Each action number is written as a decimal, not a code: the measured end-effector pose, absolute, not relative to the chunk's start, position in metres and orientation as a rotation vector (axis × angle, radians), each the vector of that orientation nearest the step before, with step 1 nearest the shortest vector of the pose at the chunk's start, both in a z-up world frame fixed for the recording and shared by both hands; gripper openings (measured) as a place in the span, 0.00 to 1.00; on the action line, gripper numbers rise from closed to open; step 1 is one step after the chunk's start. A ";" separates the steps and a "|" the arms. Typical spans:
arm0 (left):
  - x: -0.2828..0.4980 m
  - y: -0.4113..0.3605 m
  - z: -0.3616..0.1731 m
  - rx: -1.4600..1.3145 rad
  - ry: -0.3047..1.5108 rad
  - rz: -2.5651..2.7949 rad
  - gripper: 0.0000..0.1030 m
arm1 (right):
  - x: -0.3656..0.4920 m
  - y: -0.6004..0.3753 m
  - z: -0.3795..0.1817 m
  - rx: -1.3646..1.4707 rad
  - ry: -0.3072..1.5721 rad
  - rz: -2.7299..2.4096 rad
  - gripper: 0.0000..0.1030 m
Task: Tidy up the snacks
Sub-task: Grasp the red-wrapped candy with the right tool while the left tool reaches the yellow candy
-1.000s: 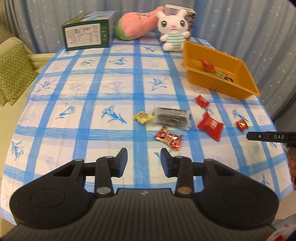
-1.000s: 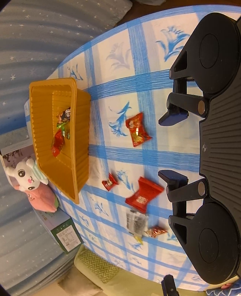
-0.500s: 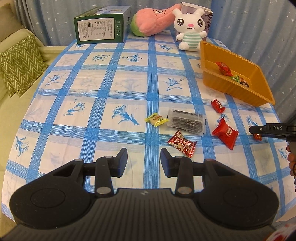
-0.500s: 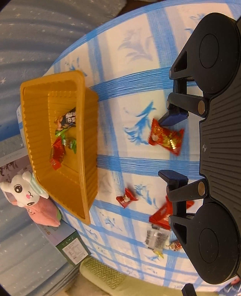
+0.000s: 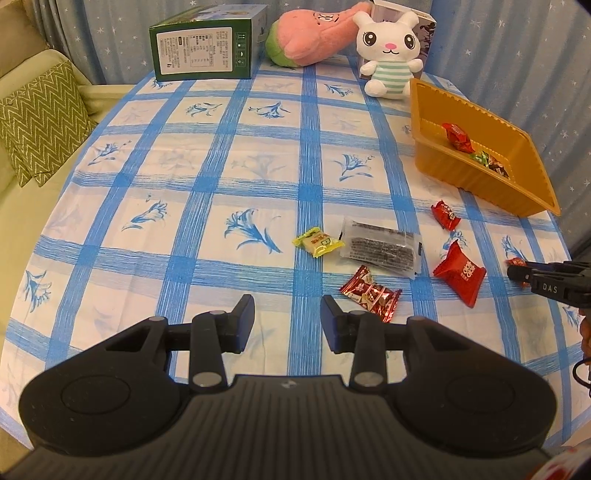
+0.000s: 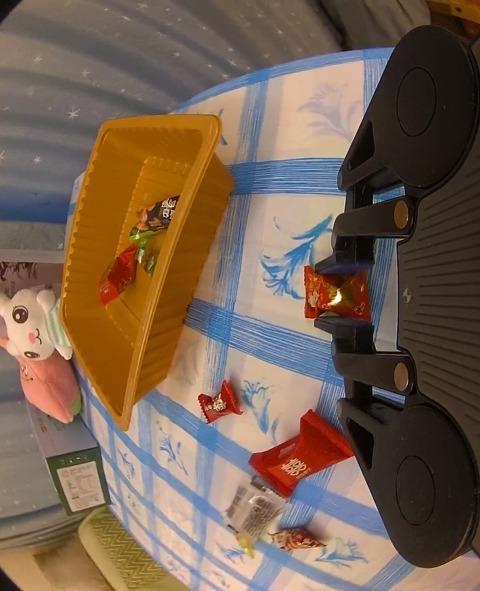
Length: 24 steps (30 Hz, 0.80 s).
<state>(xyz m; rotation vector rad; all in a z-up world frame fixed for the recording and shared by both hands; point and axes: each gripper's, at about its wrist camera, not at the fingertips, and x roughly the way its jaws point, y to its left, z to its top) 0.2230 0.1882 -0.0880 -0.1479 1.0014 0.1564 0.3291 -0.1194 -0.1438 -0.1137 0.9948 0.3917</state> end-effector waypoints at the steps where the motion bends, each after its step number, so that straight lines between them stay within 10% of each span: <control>1: 0.225 0.188 -0.089 -0.149 1.000 0.155 0.34 | 0.329 -0.120 -0.144 -0.115 0.993 0.394 0.22; 24: 0.314 0.183 -0.123 -0.187 1.000 0.199 0.34 | 0.335 -0.153 -0.133 -0.041 0.977 0.344 0.21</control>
